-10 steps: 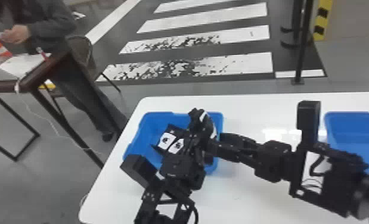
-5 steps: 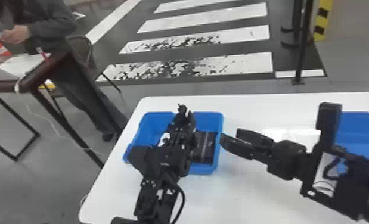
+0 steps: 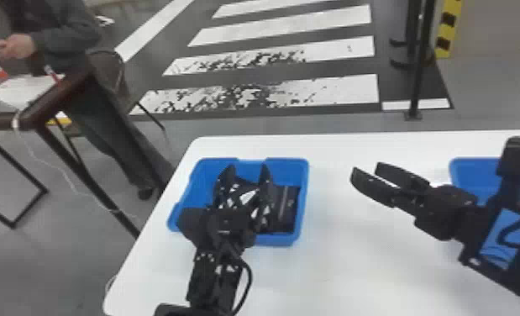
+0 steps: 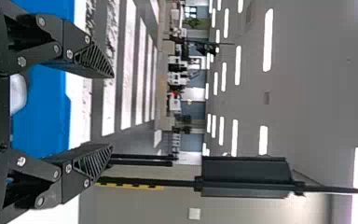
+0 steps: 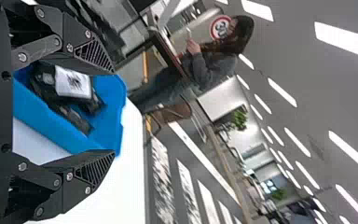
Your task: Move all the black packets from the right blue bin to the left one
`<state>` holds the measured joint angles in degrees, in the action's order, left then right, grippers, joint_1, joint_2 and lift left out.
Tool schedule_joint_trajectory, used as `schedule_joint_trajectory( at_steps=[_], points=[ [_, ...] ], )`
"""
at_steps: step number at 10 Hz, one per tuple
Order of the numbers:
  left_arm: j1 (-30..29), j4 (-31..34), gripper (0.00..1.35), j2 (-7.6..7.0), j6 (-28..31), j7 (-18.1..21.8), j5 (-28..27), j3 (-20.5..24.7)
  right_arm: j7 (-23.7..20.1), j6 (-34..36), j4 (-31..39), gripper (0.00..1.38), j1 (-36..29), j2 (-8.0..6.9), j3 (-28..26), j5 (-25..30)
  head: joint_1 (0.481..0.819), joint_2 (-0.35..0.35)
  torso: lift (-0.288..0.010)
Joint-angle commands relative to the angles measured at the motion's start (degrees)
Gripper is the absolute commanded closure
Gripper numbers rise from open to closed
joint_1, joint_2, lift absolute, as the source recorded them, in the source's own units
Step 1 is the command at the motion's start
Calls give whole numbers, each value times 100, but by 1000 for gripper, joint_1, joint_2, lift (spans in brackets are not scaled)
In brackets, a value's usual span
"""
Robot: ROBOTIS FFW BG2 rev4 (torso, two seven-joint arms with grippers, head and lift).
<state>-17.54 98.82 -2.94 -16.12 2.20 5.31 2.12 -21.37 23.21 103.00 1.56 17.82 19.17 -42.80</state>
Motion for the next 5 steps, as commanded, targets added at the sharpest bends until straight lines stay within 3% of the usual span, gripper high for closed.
schedule_joint_trajectory(
  at_steps=[1,2,4,5],
  points=[
    [-242,95,105,48,-821,-9,51,-109,2,-620,169,490,-394,-50,-569,830,695,273,-140],
    [-538,390,1,100,-905,-9,63,-154,11,-943,493,487,-816,-121,-980,1470,695,252,-140],
    [-1044,728,-2,171,-905,-9,51,-234,151,-1435,1041,487,-1871,-340,-1848,2269,695,153,-140],
    [-1325,840,-2,215,-905,-9,28,-166,160,-1688,1210,487,-2321,-376,-2123,2464,695,106,-140]
  ],
)
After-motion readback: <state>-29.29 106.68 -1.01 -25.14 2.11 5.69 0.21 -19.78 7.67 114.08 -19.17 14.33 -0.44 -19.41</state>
